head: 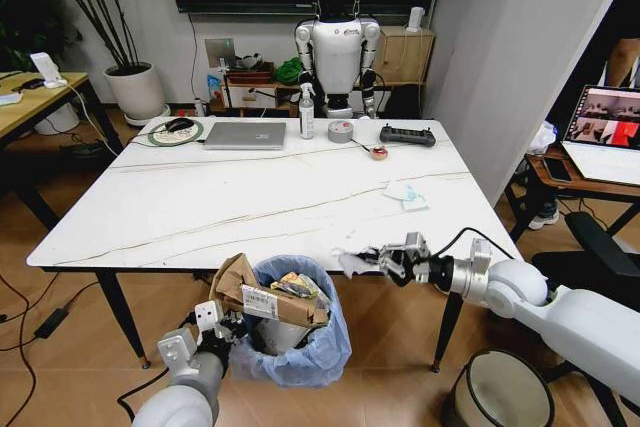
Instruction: Pick up the trash bin and place the trash from the table into it.
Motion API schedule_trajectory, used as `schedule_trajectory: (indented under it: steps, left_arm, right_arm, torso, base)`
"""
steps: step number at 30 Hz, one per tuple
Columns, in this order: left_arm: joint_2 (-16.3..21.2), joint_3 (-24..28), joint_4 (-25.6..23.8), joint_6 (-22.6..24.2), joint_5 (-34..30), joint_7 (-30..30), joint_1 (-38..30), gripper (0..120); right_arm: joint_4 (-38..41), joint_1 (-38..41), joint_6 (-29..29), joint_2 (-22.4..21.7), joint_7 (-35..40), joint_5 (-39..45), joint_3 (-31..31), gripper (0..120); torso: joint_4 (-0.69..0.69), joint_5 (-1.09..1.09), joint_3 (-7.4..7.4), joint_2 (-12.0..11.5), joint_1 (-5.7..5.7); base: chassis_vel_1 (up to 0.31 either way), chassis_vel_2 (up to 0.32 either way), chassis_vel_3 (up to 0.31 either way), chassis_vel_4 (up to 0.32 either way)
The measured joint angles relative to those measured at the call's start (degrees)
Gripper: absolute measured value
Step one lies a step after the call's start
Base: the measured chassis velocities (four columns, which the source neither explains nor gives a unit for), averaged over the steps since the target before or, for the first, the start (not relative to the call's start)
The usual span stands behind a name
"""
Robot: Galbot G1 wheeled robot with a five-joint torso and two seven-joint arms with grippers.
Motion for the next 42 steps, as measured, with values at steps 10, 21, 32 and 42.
schedule_trajectory:
  steps: [10, 21, 32, 42]
  left_arm:
    - [-0.5, 0.0, 0.0, 0.1, 0.3, -0.1, 0.2, 0]
    - [-0.8, 0.0, 0.0, 0.1, 0.5, 0.0, 0.3, 0]
    - [-0.7, 0.1, 0.0, 0.1, 0.3, 0.0, -0.1, 0]
    - [-0.9, 0.1, -0.1, 0.1, 0.3, 0.0, 0.0, 0]
  right_arm:
    - [0.1, 5.3, 1.1, 4.5, -2.9, -0.3, -7.6, 0]
    - [-3.6, 7.4, 1.6, 7.6, -3.3, -1.5, -10.7, 0]
    - [-7.3, 6.9, 1.7, 8.1, -3.6, -3.4, -10.4, 0]
    - [-7.6, 6.2, 2.6, 8.4, -3.0, -5.5, -10.6, 4]
  torso:
    - [0.01, 0.0, 0.0, 0.0, 0.0]
    - [0.01, 0.01, 0.0, 0.0, 0.0]
    - [0.0, 0.0, 0.0, 0.0, 0.0]
    - [0.0, 0.0, 0.0, 0.0, 0.0]
  base:
    - [0.0, 0.0, 0.0, 0.0]
    - [0.0, 0.0, 0.0, 0.0]
    - [0.0, 0.0, 0.0, 0.0]
    - [0.0, 0.0, 0.0, 0.0]
